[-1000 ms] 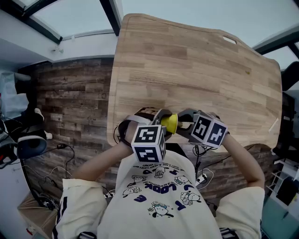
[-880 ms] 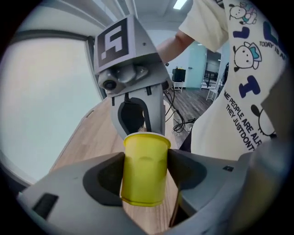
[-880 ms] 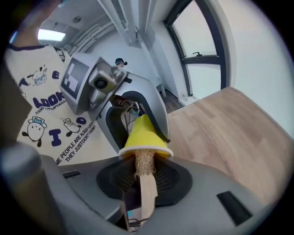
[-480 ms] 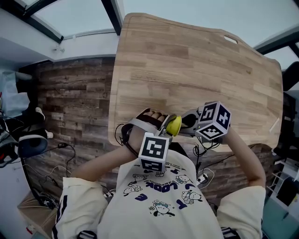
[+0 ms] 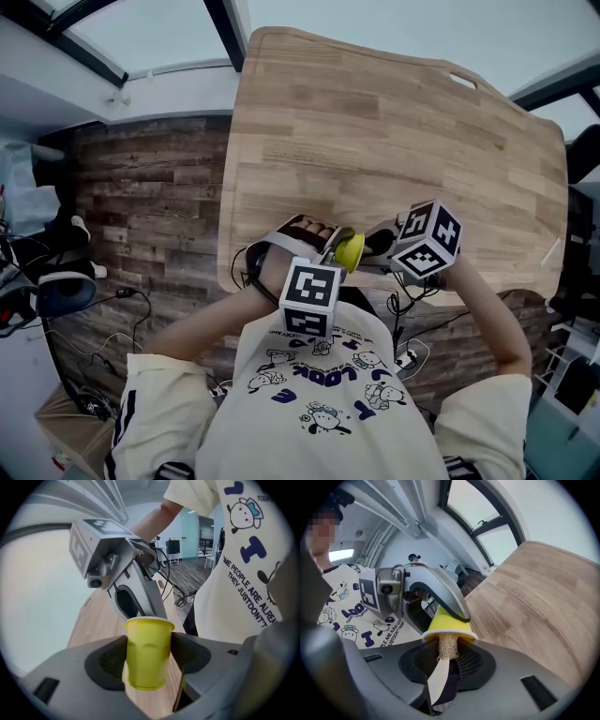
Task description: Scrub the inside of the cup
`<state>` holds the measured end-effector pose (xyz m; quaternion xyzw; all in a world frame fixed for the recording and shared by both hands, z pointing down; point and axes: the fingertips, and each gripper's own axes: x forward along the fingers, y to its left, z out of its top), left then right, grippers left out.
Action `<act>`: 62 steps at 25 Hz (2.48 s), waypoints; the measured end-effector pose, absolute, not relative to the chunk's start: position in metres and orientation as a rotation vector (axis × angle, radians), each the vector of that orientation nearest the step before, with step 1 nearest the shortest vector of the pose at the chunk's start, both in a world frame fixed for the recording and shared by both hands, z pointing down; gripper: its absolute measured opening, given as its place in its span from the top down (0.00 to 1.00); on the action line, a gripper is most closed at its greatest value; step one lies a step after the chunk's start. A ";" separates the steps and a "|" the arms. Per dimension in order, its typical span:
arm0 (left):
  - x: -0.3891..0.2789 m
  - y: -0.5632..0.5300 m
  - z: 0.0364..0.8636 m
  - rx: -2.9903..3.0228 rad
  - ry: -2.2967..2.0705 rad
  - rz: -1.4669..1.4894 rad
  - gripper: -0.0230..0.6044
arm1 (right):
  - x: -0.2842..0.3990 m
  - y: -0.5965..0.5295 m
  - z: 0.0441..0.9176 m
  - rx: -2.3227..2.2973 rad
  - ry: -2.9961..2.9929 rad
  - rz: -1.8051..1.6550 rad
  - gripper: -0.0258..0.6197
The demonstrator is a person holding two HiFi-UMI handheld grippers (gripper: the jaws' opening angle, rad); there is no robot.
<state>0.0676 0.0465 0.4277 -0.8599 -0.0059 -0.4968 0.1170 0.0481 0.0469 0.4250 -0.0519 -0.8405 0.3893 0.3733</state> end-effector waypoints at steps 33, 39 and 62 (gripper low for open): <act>0.061 0.051 0.420 -3.508 -0.335 -1.335 0.49 | 0.038 0.052 0.420 -0.144 -2.141 -0.188 0.83; 0.056 0.060 0.418 -3.722 -0.586 -1.261 0.49 | 0.033 0.059 0.419 -0.181 -2.113 -0.505 0.83; 0.055 0.054 0.407 -3.881 -0.747 -1.067 0.49 | 0.031 0.051 0.408 -0.157 -2.031 -0.982 0.83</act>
